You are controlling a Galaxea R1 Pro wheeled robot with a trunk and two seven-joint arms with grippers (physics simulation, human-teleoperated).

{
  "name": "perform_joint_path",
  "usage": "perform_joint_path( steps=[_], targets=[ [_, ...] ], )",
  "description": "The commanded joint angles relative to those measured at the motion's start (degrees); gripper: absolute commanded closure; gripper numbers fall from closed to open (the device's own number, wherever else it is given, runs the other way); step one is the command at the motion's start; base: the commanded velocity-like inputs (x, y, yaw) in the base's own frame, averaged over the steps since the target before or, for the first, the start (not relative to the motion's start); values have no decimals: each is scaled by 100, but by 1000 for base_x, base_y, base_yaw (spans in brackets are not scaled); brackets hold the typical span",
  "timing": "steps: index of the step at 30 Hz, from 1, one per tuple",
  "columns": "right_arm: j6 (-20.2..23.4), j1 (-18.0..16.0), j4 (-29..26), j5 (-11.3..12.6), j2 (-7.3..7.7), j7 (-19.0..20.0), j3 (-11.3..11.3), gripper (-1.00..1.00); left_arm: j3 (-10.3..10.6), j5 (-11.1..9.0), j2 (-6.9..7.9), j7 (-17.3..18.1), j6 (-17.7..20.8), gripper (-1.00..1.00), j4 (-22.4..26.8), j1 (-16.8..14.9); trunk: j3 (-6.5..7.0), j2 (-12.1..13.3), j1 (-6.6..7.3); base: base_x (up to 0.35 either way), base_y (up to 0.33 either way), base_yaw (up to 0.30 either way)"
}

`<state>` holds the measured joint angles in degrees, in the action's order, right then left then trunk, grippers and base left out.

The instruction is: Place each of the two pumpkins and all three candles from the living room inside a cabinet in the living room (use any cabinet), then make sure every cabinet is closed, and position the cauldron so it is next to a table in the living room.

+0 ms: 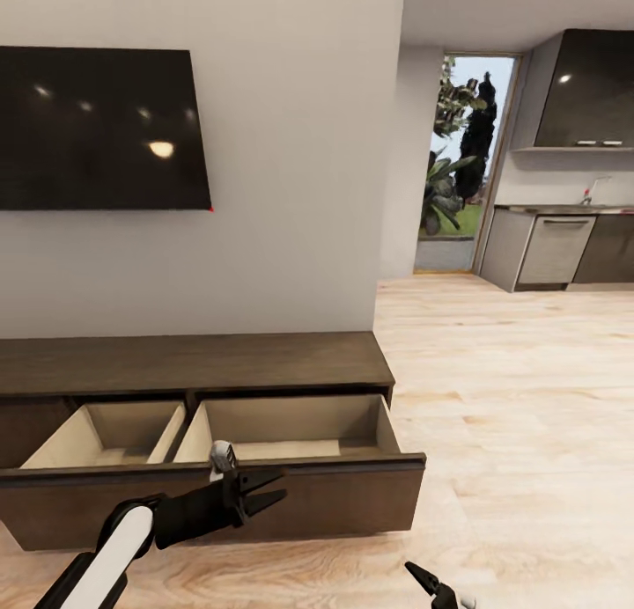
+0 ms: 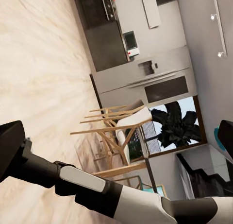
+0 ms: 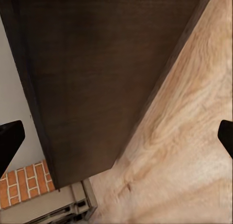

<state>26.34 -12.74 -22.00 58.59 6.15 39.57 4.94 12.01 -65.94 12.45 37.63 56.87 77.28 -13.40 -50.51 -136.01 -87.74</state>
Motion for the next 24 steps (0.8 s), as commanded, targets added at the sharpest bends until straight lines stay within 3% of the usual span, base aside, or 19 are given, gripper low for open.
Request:
perform_joint_path(
  steps=[1,11,15,21,24],
  targets=[
    [42,-2,2,30,14,-40,17,-100,5,-1,5,16,17,-100,-2,-4,13,39,24,0,0,0],
    [-114,-2,2,30,78,-569,49,-100,-2,-12,12,16,17,-100,-3,-5,192,440,243,0,0,0],
    [-204,-2,-4,31,75,-594,55,-100,-4,-14,12,16,17,-100,-3,-5,264,601,331,0,0,0],
    [-746,-1,-6,38,71,-562,59,-100,-6,-15,12,16,17,-100,-3,-5,372,841,463,0,0,0],
    [-827,-2,-6,39,71,-545,59,-100,-6,-24,14,21,17,-100,-9,-3,372,841,463,0,0,0]
  ],
)
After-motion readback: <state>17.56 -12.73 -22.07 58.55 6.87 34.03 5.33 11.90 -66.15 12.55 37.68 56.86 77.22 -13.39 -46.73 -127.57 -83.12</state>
